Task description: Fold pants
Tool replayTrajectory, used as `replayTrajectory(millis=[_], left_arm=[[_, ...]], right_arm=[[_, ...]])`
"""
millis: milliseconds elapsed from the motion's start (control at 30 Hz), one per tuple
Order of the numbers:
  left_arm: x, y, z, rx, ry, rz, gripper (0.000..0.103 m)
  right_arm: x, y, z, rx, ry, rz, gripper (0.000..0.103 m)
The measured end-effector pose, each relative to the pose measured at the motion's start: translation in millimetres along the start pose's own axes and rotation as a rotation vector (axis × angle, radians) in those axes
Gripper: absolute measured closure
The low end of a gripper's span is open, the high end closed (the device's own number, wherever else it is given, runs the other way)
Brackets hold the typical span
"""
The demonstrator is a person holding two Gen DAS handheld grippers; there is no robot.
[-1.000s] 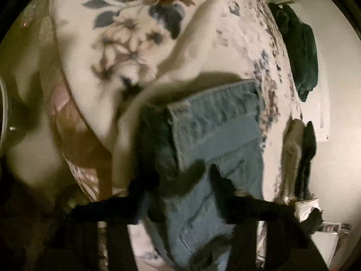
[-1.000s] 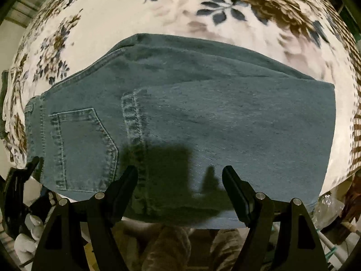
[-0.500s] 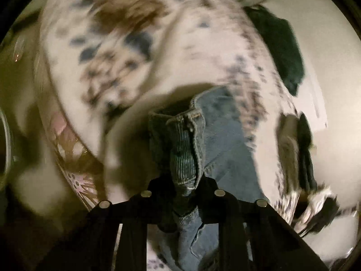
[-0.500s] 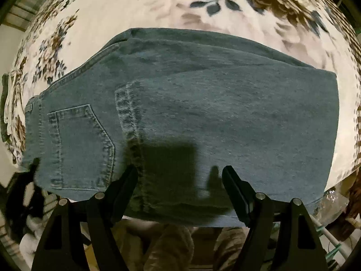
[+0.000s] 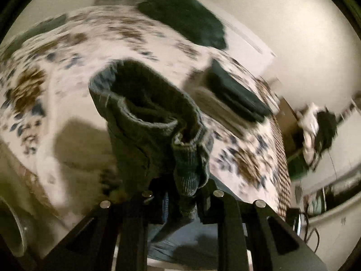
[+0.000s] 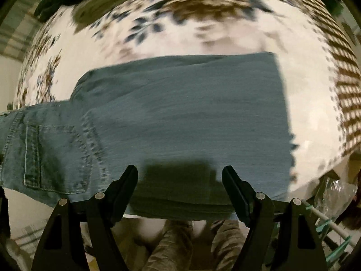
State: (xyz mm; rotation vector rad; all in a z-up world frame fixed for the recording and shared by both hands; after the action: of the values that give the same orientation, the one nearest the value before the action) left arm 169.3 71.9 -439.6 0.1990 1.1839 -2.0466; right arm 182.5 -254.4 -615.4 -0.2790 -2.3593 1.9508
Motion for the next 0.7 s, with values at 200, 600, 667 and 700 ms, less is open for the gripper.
replayTrajectory(millis=[200, 600, 667, 700], left_arm=[[66.3, 28.0, 85.1, 0.046, 0.202, -0.103, 0.088], [176.4, 115.9, 111.2, -0.098, 0.436, -0.474, 0.055], [178.8, 108.6, 113.6, -0.086, 0.448, -0.516, 0.023], [176.1, 98.6, 114.7, -0.079, 0.449, -0.523, 0.022]], right_arm=[[11.0, -17.7, 83.6, 0.011, 0.094, 0.030, 0.024], [11.0, -36.2, 160.9, -0.130, 0.092, 0.040, 0.021], [2.6, -36.8, 148.8, -0.207, 0.069, 0.051, 0.019], [-3.0, -35.3, 140.0, -0.265, 0.050, 0.052, 0.018]])
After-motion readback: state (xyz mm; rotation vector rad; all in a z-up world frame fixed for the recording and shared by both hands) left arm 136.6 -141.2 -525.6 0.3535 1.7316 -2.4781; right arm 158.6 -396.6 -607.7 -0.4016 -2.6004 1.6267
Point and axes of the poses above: each gripper's, at about its wrist camera, not at the fingertips, and y roughly the way its jaws point, z to its right, x to its underside, the point moved 2 cm from there along y, roughly the way its jaws point, and after that the axes turned 7 degrees about -y, right-handed, at the moved point
